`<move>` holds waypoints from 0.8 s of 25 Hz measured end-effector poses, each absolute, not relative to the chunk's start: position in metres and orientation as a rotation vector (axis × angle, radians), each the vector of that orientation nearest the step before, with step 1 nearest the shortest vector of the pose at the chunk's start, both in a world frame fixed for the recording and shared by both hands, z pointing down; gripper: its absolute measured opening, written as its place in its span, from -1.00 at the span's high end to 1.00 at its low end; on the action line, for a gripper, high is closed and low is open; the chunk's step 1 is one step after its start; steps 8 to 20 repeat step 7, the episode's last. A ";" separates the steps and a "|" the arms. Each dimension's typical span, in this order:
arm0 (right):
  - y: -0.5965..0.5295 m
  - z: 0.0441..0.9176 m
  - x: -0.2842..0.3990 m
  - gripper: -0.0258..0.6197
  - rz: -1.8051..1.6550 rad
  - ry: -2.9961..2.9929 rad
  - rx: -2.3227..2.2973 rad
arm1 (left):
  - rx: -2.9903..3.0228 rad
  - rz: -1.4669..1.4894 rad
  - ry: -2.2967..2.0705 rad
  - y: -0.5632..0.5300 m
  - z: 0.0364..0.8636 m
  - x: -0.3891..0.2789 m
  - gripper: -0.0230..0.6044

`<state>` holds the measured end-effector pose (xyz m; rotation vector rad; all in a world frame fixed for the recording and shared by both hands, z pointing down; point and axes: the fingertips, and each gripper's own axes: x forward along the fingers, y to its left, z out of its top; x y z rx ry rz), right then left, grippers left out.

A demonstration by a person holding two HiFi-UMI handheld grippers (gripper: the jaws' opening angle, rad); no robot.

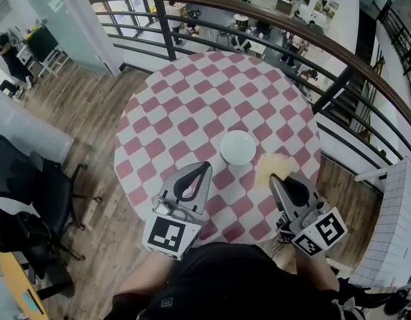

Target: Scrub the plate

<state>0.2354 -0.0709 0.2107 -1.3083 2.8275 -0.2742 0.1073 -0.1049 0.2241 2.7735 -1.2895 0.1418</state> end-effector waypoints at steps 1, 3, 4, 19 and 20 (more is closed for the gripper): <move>-0.071 0.212 0.235 0.80 -0.278 2.828 -1.309 | 2.775 0.145 -1.286 -0.104 0.225 0.108 0.91; -0.070 0.215 0.234 0.80 -0.283 2.830 -1.310 | 2.777 0.148 -1.280 -0.102 0.227 0.109 0.91; -0.069 0.215 0.233 0.80 -0.283 2.831 -1.310 | 2.779 0.148 -1.277 -0.102 0.227 0.109 0.91; -0.068 0.218 0.229 0.80 -0.281 2.832 -1.308 | 2.779 0.146 -1.273 -0.100 0.229 0.107 0.91; -0.068 0.218 0.229 0.80 -0.281 2.832 -1.308 | 2.779 0.146 -1.273 -0.100 0.229 0.107 0.91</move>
